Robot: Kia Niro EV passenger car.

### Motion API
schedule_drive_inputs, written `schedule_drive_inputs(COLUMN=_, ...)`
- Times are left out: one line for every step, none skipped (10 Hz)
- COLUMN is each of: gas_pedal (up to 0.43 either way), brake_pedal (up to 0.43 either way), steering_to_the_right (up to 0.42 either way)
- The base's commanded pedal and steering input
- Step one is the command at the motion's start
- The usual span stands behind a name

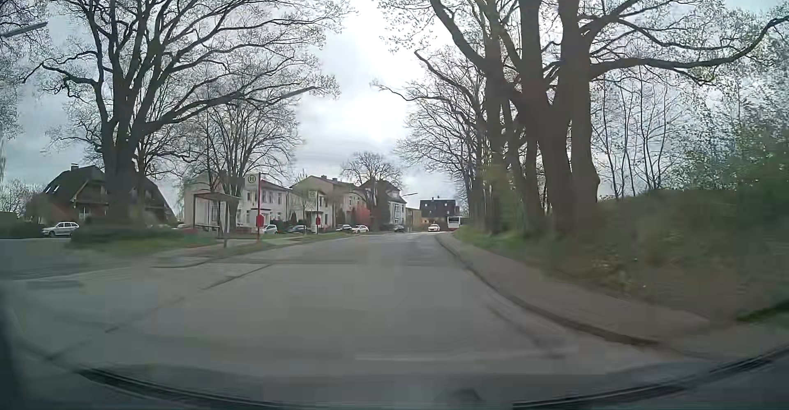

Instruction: Follow the waypoints while adhering to traffic rules and regulations

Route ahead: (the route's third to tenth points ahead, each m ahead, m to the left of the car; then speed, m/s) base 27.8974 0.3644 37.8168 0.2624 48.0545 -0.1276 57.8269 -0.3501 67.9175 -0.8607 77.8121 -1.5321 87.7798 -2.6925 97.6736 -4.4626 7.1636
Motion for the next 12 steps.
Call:
schedule_drive_inputs(gas_pedal=0.039, brake_pedal=0.000, steering_to_the_right=-0.045)
schedule_drive_inputs(gas_pedal=0.039, brake_pedal=0.000, steering_to_the_right=-0.047)
schedule_drive_inputs(gas_pedal=0.039, brake_pedal=0.000, steering_to_the_right=-0.043)
schedule_drive_inputs(gas_pedal=0.039, brake_pedal=0.000, steering_to_the_right=-0.041)
schedule_drive_inputs(gas_pedal=0.039, brake_pedal=0.000, steering_to_the_right=-0.041)
schedule_drive_inputs(gas_pedal=0.039, brake_pedal=0.000, steering_to_the_right=-0.040)
schedule_drive_inputs(gas_pedal=0.039, brake_pedal=0.000, steering_to_the_right=-0.035)
schedule_drive_inputs(gas_pedal=0.047, brake_pedal=0.000, steering_to_the_right=-0.025)
schedule_drive_inputs(gas_pedal=0.059, brake_pedal=0.000, steering_to_the_right=-0.004)
schedule_drive_inputs(gas_pedal=0.059, brake_pedal=0.000, steering_to_the_right=0.011)
schedule_drive_inputs(gas_pedal=0.059, brake_pedal=0.000, steering_to_the_right=0.010)
schedule_drive_inputs(gas_pedal=0.059, brake_pedal=0.000, steering_to_the_right=0.003)
